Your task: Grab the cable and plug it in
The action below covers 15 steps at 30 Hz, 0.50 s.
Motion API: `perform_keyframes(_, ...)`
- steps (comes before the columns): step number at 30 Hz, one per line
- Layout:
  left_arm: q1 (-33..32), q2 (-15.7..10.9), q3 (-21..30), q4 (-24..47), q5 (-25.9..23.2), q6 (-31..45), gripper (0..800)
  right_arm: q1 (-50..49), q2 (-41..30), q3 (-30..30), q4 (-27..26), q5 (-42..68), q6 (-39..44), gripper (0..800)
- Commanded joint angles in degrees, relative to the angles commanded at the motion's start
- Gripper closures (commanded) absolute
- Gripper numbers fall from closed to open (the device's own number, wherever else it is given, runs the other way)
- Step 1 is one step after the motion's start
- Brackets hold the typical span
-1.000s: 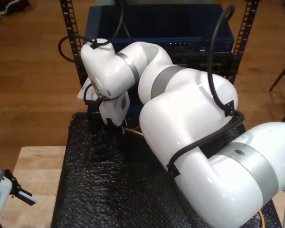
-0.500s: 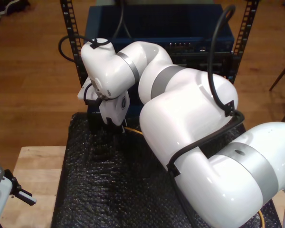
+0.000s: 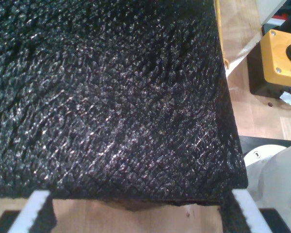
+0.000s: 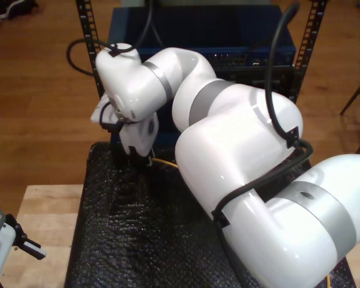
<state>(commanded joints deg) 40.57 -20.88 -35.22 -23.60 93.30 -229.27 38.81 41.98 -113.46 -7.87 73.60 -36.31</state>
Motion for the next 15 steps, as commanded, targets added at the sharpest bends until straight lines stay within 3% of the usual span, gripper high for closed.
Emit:
perform_keyframes(9, 0.0, -0.2, 0.0, -0.4, 0.4, 0.0, 0, -0.3, -5.4, 1.2, 2.3, 6.8, -7.7, 796)
perform_keyframes(15, -3.4, -0.8, -0.2, -6.1, 2.6, -0.4, 0, -1.1, -10.5, 3.6, 4.5, 7.5, -12.1, 796)
